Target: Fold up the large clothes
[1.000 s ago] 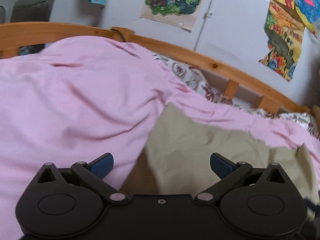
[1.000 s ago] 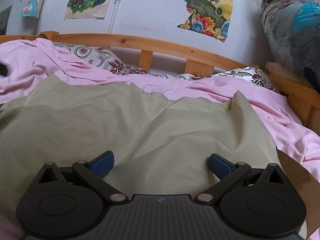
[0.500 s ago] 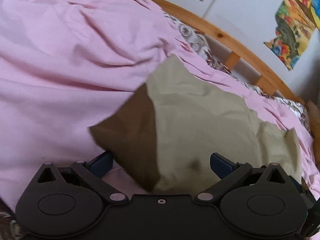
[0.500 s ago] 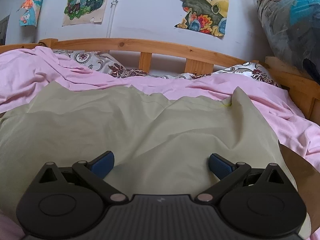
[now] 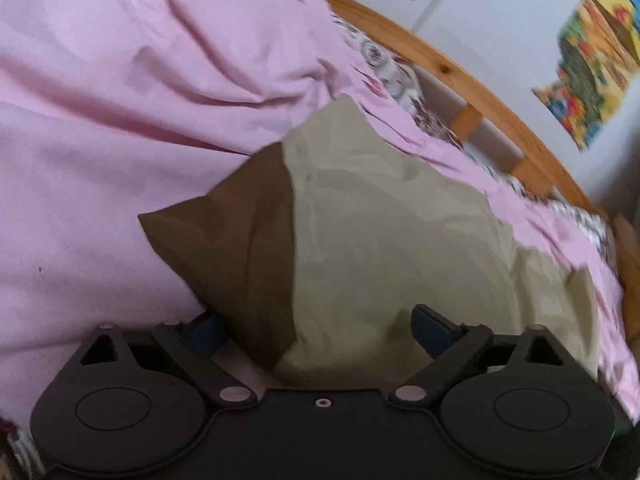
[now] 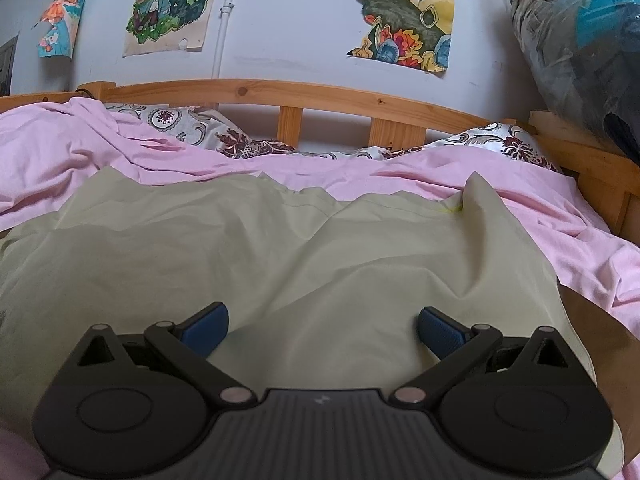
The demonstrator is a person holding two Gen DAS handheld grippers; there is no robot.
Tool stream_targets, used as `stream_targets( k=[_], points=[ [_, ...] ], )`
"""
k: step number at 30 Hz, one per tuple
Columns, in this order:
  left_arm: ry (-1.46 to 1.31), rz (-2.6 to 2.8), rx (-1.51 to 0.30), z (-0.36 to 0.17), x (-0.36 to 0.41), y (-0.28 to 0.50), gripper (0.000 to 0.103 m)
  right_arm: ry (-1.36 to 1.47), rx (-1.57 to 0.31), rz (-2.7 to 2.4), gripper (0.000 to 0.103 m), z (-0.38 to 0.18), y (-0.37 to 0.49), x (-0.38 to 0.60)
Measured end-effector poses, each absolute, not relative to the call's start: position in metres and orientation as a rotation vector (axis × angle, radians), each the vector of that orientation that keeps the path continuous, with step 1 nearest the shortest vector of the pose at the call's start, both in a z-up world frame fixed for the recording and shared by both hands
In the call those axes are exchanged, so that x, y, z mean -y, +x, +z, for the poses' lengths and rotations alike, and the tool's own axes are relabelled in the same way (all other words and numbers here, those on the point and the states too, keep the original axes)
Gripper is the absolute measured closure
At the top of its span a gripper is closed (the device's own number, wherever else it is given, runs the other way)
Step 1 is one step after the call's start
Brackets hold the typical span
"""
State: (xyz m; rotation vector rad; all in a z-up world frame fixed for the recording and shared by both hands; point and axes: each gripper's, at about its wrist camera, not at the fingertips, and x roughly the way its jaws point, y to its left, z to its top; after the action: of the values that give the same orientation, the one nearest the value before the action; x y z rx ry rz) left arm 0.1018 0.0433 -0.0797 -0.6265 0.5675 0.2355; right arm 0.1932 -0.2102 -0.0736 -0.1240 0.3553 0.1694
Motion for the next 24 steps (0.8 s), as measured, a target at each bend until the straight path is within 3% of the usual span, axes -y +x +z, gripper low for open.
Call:
stream_targets(
  k=[3,5,7,9,15,24],
  points=[
    [-0.681,0.243,-0.549,-0.081,-0.05,0.106,0.012,-0.105,-0.357,0.177,0.0,-0.073,0.192,0.213],
    [-0.676,0.266,-0.562,-0.079,-0.05,0.108,0.023,-0.08,-0.361,0.183,0.0,-0.07,0.189,0.219],
    [-0.667,0.304,-0.58,-0.075,-0.051,0.106,0.047,-0.093,-0.341,0.129,0.0,-0.067,0.183,0.222],
    [-0.671,0.327,-0.597,-0.074,-0.055,0.103,0.061,-0.139,-0.327,0.115,0.0,-0.066,0.18,0.218],
    [-0.664,0.279,-0.579,-0.062,-0.061,0.099,0.095,-0.181,-0.345,0.161,0.0,-0.071,0.183,0.211],
    [-0.551,0.007,-0.383,0.002,-0.036,0.097,0.099,-0.285,-0.308,0.158,0.0,-0.059,0.173,0.21]
  ],
)
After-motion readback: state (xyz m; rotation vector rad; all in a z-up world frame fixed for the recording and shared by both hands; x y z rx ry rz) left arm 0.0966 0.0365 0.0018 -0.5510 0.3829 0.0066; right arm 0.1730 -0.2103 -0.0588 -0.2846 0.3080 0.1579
